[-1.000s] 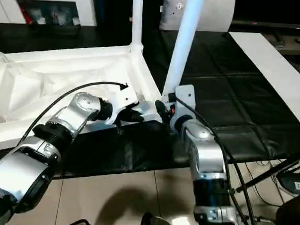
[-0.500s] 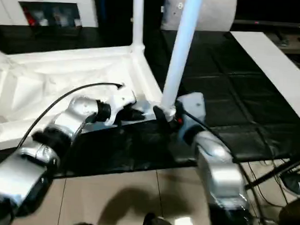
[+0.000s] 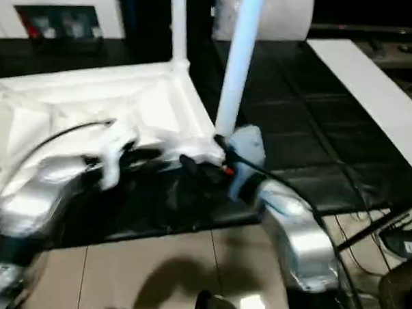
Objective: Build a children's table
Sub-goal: Rotate leg to tighten
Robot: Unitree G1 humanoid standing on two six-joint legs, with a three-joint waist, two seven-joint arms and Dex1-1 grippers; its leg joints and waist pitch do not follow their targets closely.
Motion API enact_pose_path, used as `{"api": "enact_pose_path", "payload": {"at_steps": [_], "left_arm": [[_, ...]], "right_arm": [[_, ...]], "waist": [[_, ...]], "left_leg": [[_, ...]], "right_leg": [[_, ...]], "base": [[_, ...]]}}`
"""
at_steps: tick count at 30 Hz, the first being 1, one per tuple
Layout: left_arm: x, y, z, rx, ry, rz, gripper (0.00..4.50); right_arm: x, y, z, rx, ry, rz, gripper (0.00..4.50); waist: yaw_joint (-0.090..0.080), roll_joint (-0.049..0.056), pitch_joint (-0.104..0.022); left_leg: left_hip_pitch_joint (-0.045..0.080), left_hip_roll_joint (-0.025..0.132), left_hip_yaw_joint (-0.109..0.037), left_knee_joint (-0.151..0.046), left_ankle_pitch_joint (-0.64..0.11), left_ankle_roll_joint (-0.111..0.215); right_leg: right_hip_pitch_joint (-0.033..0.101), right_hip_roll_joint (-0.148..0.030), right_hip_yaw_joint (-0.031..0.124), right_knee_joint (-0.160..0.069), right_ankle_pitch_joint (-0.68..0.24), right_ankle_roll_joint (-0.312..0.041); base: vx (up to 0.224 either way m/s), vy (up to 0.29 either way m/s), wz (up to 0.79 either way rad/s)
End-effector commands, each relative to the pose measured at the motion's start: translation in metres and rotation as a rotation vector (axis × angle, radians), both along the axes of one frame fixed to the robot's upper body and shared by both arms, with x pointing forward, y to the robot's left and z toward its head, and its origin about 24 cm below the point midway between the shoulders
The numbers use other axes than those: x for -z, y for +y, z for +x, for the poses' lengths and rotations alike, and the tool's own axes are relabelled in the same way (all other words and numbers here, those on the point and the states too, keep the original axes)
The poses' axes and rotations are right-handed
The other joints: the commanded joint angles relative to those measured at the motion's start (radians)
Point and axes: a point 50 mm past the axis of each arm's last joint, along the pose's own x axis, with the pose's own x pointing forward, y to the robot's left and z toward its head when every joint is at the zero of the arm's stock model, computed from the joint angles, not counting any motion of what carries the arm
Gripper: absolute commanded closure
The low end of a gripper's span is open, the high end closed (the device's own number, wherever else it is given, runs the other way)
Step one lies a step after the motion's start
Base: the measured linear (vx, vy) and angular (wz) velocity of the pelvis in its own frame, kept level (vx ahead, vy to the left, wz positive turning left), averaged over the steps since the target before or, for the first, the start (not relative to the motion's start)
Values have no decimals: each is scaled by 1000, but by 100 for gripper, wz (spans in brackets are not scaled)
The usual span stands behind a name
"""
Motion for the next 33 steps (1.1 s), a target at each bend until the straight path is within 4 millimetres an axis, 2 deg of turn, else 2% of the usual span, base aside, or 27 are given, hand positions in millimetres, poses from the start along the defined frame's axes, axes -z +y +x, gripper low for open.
{"api": "enact_pose_path", "payload": {"at_steps": [1, 2, 3, 4, 5, 6, 8, 9, 10, 11, 12, 15, 18, 20, 22, 25, 29, 33], "left_arm": [[-7, 7, -7, -24, 7, 18, 224], [-4, 17, -13, -73, 33, 63, 224], [-4, 17, -13, -73, 33, 63, 224], [-4, 19, -15, -91, 40, 76, 219], [-2, 23, -18, -126, 63, 88, 219], [-1, 26, -22, -153, 88, 109, 219], [4, 34, -33, -227, 170, 161, 219], [6, 35, -35, -239, 188, 175, 219], [6, 36, -36, -242, 192, 178, 219], [8, 37, -37, -258, 205, 196, 219], [9, 39, -38, -274, 209, 216, 219], [13, 46, -36, -345, 216, 262, 219], [17, 52, -30, -419, 194, 308, 219], [15, 49, -25, -438, 162, 291, 219], [14, 46, -21, -453, 139, 276, 219], [13, 41, -18, -440, 111, 267, 219], [15, 32, -15, -433, 82, 249, 219], [16, 22, -12, -421, 39, 205, 219]], "right_arm": [[4, 0, 6, 18, 17, -31, 0], [5, 5, 13, 4, 18, -47, 0], [5, 5, 13, 4, 18, -47, 0], [5, 7, 15, 2, 18, -52, 0], [5, 8, 20, 16, 23, -51, 0], [4, 10, 26, 39, 25, -53, 0], [3, 10, 43, 155, 13, -64, 0], [3, 9, 48, 194, 11, -59, 0], [3, 9, 49, 200, 11, -58, 0], [3, 8, 53, 238, 7, -62, 0], [3, 6, 56, 267, 2, -68, 0], [4, -1, 66, 359, 11, -64, 0], [5, -17, 75, 475, 9, -73, 0], [3, -34, 82, 548, -8, -90, 0], [0, -48, 86, 598, -20, -99, 0], [-3, -67, 91, 645, -35, -115, 0], [-9, -96, 96, 724, -55, -136, 0], [-12, -119, 96, 773, -83, -170, 0]], "waist": [[-8, 16, -51], [-6, 8, -53], [-8, 11, -51], [-5, 14, -50], [-4, 10, -53], [-2, 13, -53], [-8, 13, -57], [-11, 12, -56], [-18, 13, -54], [-17, 15, -56], [-20, 15, -54], [-19, 14, -56], [-18, 17, -57], [-16, 15, -59], [-8, 17, -61], [6, 14, -69], [13, 10, -74], [17, 8, -78]], "left_leg": [[5, 16, -7, -69, -190, 86], [10, 20, -7, -69, -189, 83], [3, 19, -9, -72, -183, 84], [9, 18, -5, -69, -182, 88], [5, 21, -8, -71, -171, 85], [3, 21, -9, -72, -162, 85], [1, 24, -9, -72, -135, 69], [0, 22, -8, -72, -135, 67], [1, 18, -6, -70, -145, 69], [5, 16, -4, -68, -143, 70], [2, 17, -5, -69, -143, 72], [6, 18, -6, -69, -156, 72], [8, 16, -5, -67, -164, 66], [9, 15, -4, -66, -169, 68], [10, 14, 0, -62, -170, 73], [7, 15, 1, -60, -139, 79], [-1, 15, 3, -56, -94, 98], [-6, 12, 6, -52, -85, 117]], "right_leg": [[63, -54, 52, -80, -512, -42], [60, -57, 57, -71, -493, -53], [65, -56, 56, -69, -489, -57], [60, -56, 58, -76, -490, -50], [65, -60, 61, -66, -472, -63], [67, -59, 61, -66, -463, -65], [69, -61, 65, -48, -406, -98], [68, -61, 66, -48, -403, -103], [67, -60, 67, -53, -412, -104], [66, -59, 67, -55, -412, -99], [66, -58, 66, -53, -407, -100], [66, -57, 64, -54, -408, -93], [65, -57, 65, -53, -404, -99], [65, -56, 64, -51, -401, -101], [64, -56, 65, -53, -405, -98], [67, -55, 65, -46, -375, -104], [71, -54, 67, -33, -304, -137], [73, -55, 66, -31, -291, -149]], "base": [[0, 0, 0], [0, 0, 0], [0, 0, 0], [0, 0, 0], [0, 0, 0], [0, 0, 0], [0, 0, 0], [0, 0, 0], [0, 0, 0], [0, 0, 0], [0, 0, 0], [0, 0, 0], [0, 0, 0], [0, 0, 0], [0, 0, 0], [0, 0, 0], [0, 0, 0], [0, 0, 0]]}}
